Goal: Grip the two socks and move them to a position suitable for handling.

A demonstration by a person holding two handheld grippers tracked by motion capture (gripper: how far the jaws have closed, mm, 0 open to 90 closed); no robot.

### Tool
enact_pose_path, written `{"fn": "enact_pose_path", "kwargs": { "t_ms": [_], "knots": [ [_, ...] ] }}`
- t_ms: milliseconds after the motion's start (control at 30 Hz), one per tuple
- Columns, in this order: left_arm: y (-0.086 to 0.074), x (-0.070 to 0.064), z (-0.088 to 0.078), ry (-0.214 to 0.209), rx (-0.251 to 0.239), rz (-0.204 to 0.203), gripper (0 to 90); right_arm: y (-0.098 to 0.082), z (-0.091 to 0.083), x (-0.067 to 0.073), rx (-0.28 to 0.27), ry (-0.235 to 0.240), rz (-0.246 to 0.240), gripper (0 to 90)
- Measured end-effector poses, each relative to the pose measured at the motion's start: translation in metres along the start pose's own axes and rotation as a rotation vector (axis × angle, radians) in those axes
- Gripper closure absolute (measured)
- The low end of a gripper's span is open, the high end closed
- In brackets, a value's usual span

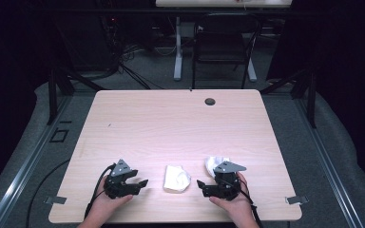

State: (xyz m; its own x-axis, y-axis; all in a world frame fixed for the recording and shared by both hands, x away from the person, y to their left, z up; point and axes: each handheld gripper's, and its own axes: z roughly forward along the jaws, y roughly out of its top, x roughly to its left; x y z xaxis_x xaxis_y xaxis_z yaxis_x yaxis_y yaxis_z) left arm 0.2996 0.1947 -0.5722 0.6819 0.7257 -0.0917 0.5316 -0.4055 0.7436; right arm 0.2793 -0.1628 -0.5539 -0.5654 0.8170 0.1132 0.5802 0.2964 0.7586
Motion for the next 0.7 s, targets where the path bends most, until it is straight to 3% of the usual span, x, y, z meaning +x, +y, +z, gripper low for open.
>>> {"fn": "enact_pose_path", "kwargs": {
  "t_ms": [33,67,100,133,200,367,533,700],
  "knots": [
    [0.0,0.0,0.0,0.0,0.0,0.0,39.3,0.0,0.0,0.0,0.0,0.0,0.0,24.4],
    [0.001,-0.002,0.0,-0.006,0.005,0.019,39.2,-0.001,0.001,0.001,-0.009,-0.038,-0.016,29.8],
    [0.001,-0.002,0.0,-0.006,0.005,0.019,39.2,-0.001,0.001,0.001,-0.009,-0.038,-0.016,29.8],
    [0.001,-0.004,0.0,0.002,0.005,0.025,39.3,-0.003,0.005,0.0,-0.004,-0.035,-0.015,37.2],
    [0.001,-0.005,0.0,0.0,-0.003,0.036,39.4,-0.005,0.008,-0.002,-0.006,-0.027,-0.015,42.1],
    [0.002,-0.004,0.0,0.022,0.0,0.042,39.7,-0.006,0.012,-0.005,0.024,-0.046,0.014,44.7],
    [0.001,-0.003,-0.001,0.059,0.007,0.031,39.9,-0.005,0.009,-0.005,0.038,-0.026,0.049,46.0],
    [0.002,-0.004,-0.001,0.04,-0.004,0.01,44.9,-0.004,0.008,-0.003,0.022,-0.015,0.055,48.9]
  ]
}}
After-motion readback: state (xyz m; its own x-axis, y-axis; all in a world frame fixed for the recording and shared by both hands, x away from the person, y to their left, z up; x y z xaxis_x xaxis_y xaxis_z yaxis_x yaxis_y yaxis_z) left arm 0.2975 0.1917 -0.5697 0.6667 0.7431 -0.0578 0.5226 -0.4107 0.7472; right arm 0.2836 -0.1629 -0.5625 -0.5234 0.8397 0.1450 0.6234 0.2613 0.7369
